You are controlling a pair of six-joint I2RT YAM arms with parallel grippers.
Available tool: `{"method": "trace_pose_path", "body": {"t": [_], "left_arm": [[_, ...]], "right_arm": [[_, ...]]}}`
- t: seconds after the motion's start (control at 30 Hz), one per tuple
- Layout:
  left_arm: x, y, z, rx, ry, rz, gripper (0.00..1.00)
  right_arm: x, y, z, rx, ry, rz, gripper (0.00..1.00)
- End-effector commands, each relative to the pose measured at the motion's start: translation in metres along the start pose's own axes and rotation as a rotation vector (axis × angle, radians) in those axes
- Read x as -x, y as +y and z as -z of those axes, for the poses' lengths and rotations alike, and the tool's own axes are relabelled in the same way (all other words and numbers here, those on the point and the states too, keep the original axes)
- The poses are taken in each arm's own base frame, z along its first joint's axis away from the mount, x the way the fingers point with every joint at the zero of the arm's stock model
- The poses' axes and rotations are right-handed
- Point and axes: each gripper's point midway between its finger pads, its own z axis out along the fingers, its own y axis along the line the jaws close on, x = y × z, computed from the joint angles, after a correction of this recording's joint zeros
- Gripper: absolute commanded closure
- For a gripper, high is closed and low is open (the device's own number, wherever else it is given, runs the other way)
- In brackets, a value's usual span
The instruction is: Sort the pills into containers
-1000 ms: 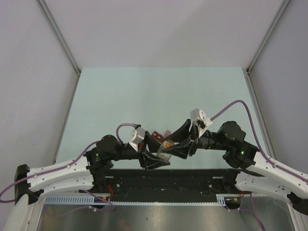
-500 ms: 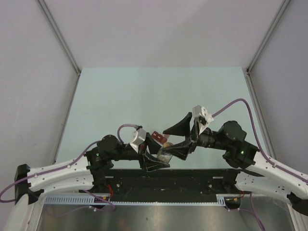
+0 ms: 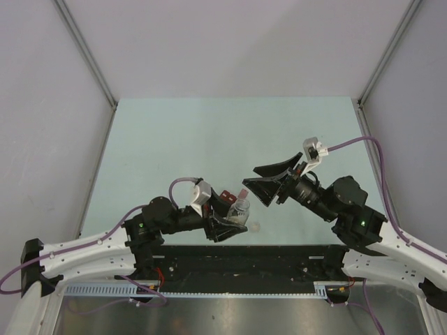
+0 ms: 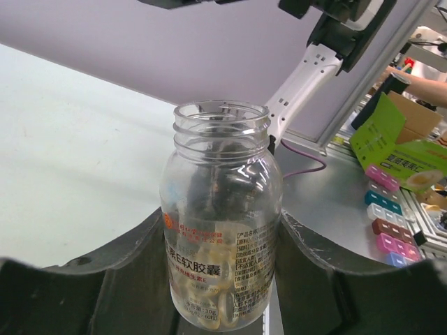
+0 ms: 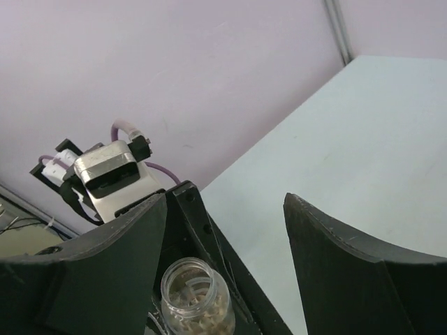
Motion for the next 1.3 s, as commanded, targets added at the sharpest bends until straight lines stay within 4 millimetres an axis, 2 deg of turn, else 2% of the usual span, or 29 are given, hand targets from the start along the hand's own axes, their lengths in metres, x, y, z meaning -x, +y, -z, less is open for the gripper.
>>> {"method": "trace_pose_path", "body": {"t": [0.0,0.23,0.37,0.7,0.77,0.8,0.87,0.9,1.03,1.2,1.27], "left_arm": [[0.009,0.007,0.004,0.054,-0.047,-0.006,1.00],[0.010,0.011,0.011,0.082,-0.068,-0.008,1.00],[0.010,0.013,0.016,0.096,-0.083,-0.011,1.00],[0.009,0.020,0.023,0.132,-0.103,-0.014,1.00],[0.008,0.021,0.024,0.138,-0.107,-0.011,1.00],[0.009,0.020,0.025,0.138,-0.112,-0.012,1.00],[0.009,0.020,0.026,0.139,-0.114,-0.011,1.00],[0.009,0.020,0.027,0.139,-0.117,-0.011,1.00],[0.010,0.022,0.031,0.154,-0.133,-0.004,1.00],[0.010,0.037,0.040,0.239,-0.161,0.016,1.00],[0.007,0.043,0.043,0.276,-0.157,0.024,1.00]], "right_arm": [[0.015,-0.015,0.005,-0.145,-0.052,-0.041,0.27],[0.009,-0.035,0.014,-0.260,-0.046,-0.020,0.27],[0.008,-0.054,0.023,-0.361,-0.051,-0.027,0.28],[-0.020,-0.101,0.044,-0.568,0.044,-0.053,0.28],[-0.032,-0.109,0.046,-0.595,0.096,-0.061,0.30],[-0.042,-0.124,0.050,-0.651,0.140,-0.062,0.32],[-0.066,-0.133,0.053,-0.671,0.252,-0.077,0.35],[-0.079,-0.143,0.052,-0.704,0.305,-0.088,0.39],[-0.121,-0.157,0.054,-0.722,0.475,-0.121,0.55],[-0.161,-0.178,0.062,-0.763,0.582,-0.158,0.68],[-0.175,-0.191,0.069,-0.797,0.611,-0.177,0.68]]}}
